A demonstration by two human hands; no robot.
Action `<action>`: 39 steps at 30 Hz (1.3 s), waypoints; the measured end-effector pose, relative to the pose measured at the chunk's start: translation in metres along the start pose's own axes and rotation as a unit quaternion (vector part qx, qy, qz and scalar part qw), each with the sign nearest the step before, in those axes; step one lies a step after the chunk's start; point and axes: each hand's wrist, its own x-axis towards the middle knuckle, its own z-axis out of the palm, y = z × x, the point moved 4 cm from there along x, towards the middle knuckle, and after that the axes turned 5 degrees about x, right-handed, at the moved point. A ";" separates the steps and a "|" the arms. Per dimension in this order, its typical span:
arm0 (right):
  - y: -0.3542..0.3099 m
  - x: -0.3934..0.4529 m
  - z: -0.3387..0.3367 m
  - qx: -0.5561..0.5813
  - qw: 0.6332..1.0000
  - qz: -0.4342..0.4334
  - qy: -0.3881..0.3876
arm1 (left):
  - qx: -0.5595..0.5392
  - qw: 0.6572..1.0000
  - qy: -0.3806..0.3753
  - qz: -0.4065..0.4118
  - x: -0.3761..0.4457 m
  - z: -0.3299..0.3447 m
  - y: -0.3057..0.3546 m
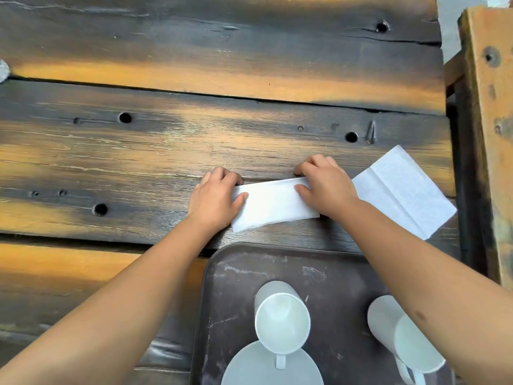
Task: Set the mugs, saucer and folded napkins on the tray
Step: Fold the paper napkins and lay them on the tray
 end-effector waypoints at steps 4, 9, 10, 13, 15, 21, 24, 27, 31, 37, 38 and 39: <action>0.001 0.002 0.001 0.042 0.999 0.012 0.008 | -0.012 1.000 -0.004 -0.004 0.002 0.000 -0.002; 0.002 -0.002 -0.003 0.091 0.996 0.019 0.005 | -0.061 0.998 -0.017 0.022 -0.001 -0.008 -0.004; 0.002 -0.003 -0.005 0.103 0.994 0.017 -0.001 | -0.069 0.997 -0.020 0.030 -0.002 -0.011 -0.003; -0.001 -0.012 -0.015 0.111 0.994 -0.012 -0.017 | -0.075 0.995 -0.024 0.064 -0.010 -0.023 0.003; -0.004 -0.023 -0.025 0.121 0.992 -0.023 -0.016 | -0.077 0.993 -0.017 0.092 -0.018 -0.034 0.008; -0.014 -0.067 -0.061 0.148 0.989 -0.004 -0.002 | -0.090 0.987 0.007 0.135 -0.048 -0.071 0.024; -0.027 -0.096 -0.079 0.163 0.986 -0.014 0.027 | -0.096 0.984 0.016 0.150 -0.069 -0.087 0.034; -0.038 -0.125 -0.091 0.180 0.982 -0.024 0.051 | -0.110 0.982 0.031 0.152 -0.091 -0.100 0.042; -0.045 -0.168 -0.096 0.200 0.976 -0.005 0.086 | -0.137 0.977 0.052 0.152 -0.126 -0.117 0.055; -0.043 -0.240 -0.087 0.274 0.958 0.023 0.083 | -0.280 0.958 0.008 0.070 -0.182 -0.115 0.074; -0.042 -0.253 -0.085 0.302 0.949 0.028 0.081 | -0.298 0.952 0.002 0.064 -0.192 -0.114 0.080; -0.040 -0.266 -0.083 0.337 0.937 0.034 0.082 | -0.314 0.947 -0.003 0.061 -0.201 -0.112 0.086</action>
